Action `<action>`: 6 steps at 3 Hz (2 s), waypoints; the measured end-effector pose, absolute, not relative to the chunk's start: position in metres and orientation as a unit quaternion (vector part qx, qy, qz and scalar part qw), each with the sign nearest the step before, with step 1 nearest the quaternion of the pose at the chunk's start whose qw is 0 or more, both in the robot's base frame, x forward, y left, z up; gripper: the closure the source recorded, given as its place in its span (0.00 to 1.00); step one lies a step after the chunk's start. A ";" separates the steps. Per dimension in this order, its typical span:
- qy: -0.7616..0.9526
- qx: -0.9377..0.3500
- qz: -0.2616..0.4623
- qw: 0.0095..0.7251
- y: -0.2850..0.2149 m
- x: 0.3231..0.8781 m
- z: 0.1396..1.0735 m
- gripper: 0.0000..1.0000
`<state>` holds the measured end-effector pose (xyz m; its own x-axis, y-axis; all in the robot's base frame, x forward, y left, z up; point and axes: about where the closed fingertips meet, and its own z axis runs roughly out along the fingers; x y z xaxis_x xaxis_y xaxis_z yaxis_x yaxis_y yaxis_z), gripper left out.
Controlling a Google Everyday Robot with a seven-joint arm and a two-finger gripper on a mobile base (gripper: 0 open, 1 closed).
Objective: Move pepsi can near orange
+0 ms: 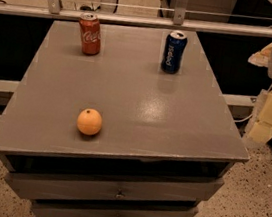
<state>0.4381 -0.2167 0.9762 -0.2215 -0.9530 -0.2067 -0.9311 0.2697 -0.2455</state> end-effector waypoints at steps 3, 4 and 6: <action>0.762 -0.608 -0.009 0.224 -0.211 0.503 0.952 0.00; 0.748 -0.595 0.014 0.293 -0.210 0.565 0.932 0.00; 0.713 -0.552 0.092 0.422 -0.169 0.677 0.910 0.00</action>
Offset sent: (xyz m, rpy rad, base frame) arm 0.0473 0.0094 -0.0249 0.0848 -0.0348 0.0543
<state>0.6768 -0.1689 0.9103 -0.0329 -0.7094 -0.7040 -0.8655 0.3725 -0.3349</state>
